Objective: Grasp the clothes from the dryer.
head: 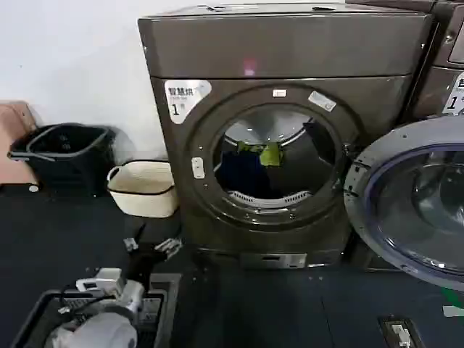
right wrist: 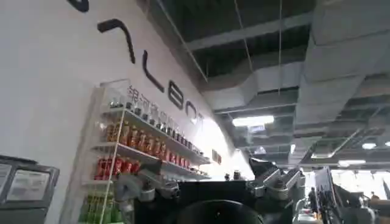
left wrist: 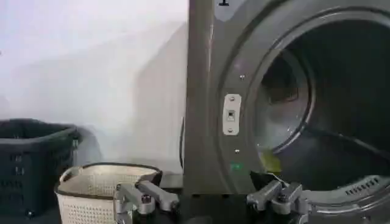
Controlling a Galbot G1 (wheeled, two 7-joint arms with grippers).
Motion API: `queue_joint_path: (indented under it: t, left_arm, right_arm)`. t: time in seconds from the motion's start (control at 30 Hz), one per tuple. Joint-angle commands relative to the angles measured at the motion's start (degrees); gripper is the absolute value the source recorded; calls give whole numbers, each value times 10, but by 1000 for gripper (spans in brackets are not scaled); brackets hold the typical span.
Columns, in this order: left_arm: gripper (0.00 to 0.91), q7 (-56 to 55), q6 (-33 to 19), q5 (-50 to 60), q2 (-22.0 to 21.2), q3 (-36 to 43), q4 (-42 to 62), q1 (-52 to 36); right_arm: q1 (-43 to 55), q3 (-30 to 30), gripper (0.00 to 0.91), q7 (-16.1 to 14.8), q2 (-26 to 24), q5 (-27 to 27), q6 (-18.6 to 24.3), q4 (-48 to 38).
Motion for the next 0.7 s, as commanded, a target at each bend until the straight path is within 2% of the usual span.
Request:
queue_joint_path:
  t: [0.03, 0.2, 0.7]
  left_arm:
    - [907, 0, 2, -3, 1, 2, 1, 0]
    - [907, 0, 3, -5, 1, 4, -1, 2]
    - [907, 1, 3, -8, 3, 4, -9, 10]
  right_arm:
    - [0, 1, 907, -1, -1, 0, 1, 0]
    - [2, -6, 907, -6, 4, 25, 34, 3]
    - [-6, 2, 907, -2, 3, 43, 40, 5]
